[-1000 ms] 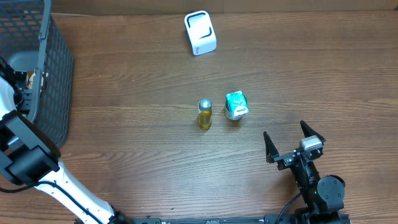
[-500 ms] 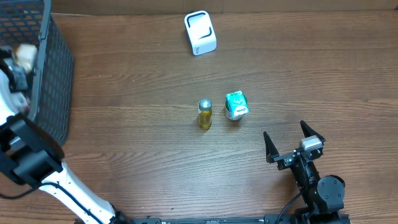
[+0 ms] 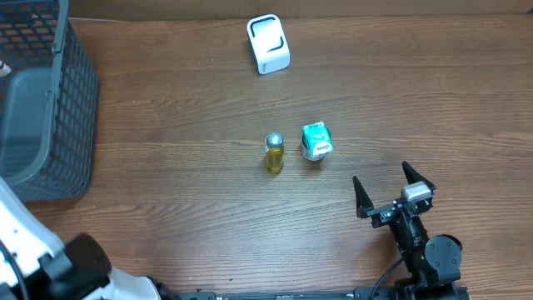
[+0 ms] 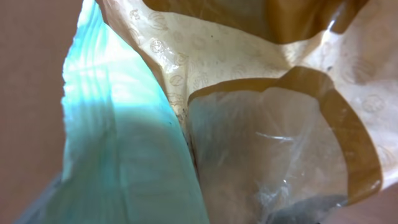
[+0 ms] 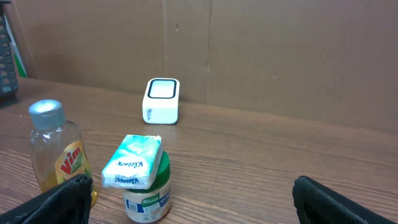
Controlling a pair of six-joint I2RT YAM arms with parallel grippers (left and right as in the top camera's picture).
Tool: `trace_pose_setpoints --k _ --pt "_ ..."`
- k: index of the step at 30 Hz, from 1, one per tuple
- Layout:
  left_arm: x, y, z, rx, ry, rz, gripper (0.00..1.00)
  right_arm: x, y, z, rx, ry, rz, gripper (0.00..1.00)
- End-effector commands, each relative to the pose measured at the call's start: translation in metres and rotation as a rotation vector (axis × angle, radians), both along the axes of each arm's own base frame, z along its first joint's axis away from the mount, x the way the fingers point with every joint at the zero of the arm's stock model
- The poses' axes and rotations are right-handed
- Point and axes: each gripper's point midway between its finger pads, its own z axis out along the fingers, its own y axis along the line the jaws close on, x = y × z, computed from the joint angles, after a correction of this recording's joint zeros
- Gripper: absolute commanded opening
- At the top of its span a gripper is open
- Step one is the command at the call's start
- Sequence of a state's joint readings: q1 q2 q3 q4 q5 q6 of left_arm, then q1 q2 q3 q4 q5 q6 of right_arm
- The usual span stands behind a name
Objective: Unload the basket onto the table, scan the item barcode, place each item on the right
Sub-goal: 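Grasp the PanTree bag in the basket with the left gripper and lift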
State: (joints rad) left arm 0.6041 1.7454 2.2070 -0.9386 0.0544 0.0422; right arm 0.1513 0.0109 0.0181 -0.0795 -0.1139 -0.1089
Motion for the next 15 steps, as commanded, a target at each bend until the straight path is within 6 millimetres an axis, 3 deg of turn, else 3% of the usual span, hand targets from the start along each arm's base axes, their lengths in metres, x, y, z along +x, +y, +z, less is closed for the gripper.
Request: trace_pose_setpoints --k 1,4,8,12,15 --pt "-0.013 -0.053 0.034 -0.115 -0.114 -0.082 0.33 0.001 -0.001 -0.002 -0.003 -0.002 -0.01 1.0" --pt "-0.023 -0.104 0.026 -0.164 -0.041 -0.169 0.32 0.001 -0.001 -0.002 -0.003 -0.002 -0.01 1.0" --pt "-0.036 -0.178 -0.012 -0.256 0.156 -0.314 0.3 0.001 -0.001 -0.002 -0.003 -0.002 -0.01 1.0" --pt "-0.032 -0.228 -0.049 -0.288 0.301 -0.429 0.3 0.001 -0.001 -0.002 -0.003 -0.002 -0.01 1.0" --pt "-0.029 -0.255 -0.079 -0.305 0.391 -0.472 0.3 0.001 -0.001 -0.002 -0.003 -0.002 -0.01 1.0"
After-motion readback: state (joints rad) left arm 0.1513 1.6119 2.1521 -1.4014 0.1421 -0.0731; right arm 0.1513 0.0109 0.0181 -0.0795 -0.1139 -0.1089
